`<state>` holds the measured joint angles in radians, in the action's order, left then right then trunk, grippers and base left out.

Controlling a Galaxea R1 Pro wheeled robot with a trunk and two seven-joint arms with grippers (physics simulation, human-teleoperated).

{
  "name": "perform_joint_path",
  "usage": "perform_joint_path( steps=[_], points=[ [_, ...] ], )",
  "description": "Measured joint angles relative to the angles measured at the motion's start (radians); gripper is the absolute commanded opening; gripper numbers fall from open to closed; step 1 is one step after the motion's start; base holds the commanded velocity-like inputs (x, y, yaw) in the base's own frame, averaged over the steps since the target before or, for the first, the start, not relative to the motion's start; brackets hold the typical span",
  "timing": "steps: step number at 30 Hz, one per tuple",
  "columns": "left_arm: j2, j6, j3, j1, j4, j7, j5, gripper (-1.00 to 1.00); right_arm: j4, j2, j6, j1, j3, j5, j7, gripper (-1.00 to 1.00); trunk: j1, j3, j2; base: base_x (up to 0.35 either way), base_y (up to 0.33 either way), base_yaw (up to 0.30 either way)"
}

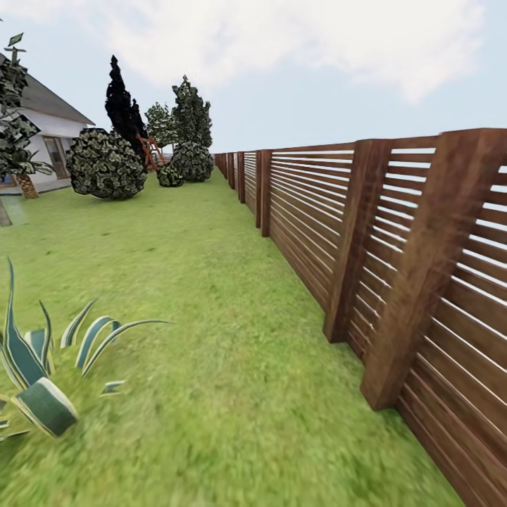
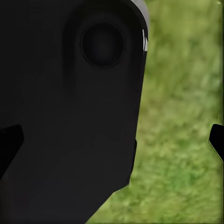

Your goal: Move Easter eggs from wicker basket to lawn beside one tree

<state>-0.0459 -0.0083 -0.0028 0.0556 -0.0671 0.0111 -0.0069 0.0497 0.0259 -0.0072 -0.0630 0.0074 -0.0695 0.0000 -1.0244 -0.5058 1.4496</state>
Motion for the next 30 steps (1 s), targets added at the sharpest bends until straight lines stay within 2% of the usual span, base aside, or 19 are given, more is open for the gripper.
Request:
perform_joint_path(
  steps=[30],
  points=[
    [0.000, 0.000, 0.000, 0.000, -0.001, 0.000, 0.000, 1.00, 0.000, 0.000, 0.000, 0.000, 0.000, 0.000, 0.000, 1.00, 0.000, 0.000, 0.000, 0.335, 0.000, 0.000]
  ],
)
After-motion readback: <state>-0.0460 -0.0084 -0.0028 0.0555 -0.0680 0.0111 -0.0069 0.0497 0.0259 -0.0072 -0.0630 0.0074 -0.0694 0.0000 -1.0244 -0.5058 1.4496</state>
